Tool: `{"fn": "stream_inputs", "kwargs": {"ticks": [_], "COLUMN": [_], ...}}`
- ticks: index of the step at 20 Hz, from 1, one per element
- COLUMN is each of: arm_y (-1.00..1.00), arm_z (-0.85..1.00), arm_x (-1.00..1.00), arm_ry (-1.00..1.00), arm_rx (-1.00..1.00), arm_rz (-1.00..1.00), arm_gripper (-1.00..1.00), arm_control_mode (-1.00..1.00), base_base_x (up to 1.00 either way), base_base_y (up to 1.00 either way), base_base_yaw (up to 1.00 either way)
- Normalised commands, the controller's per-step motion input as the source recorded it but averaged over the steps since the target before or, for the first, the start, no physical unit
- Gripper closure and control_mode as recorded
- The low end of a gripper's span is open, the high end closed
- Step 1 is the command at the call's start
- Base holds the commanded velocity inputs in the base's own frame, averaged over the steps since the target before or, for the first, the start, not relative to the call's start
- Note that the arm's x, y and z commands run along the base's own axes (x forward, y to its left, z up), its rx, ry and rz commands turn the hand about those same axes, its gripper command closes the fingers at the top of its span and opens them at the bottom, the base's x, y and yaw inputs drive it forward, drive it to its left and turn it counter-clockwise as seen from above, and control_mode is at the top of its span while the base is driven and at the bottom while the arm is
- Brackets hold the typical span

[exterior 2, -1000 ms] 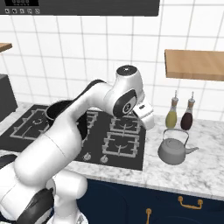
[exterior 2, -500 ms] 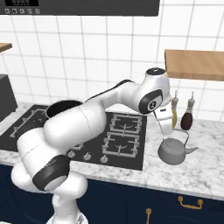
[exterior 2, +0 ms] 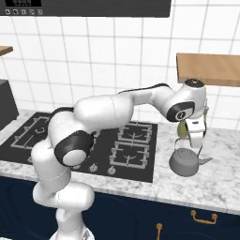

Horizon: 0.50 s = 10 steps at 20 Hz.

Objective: Pick the kettle from the counter and place it on a stove burner. Then turn the burner on.

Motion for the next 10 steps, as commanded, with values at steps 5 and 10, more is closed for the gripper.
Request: {"fn": "stream_inputs", "kwargs": {"ticks": [5,10], "arm_y": [-0.01,0.00], "arm_z": [-0.63,-0.51], "arm_x": [0.42,0.40], "arm_ry": [0.00,0.00], "arm_rx": [0.04,0.01], "arm_rz": [0.00,0.00], "arm_gripper": [-1.00,-1.00], "arm_control_mode": [-1.00,-1.00], "base_base_x": [0.00,0.00], "base_base_y": [0.00,0.00], "base_base_yaw": [0.00,0.00]}}
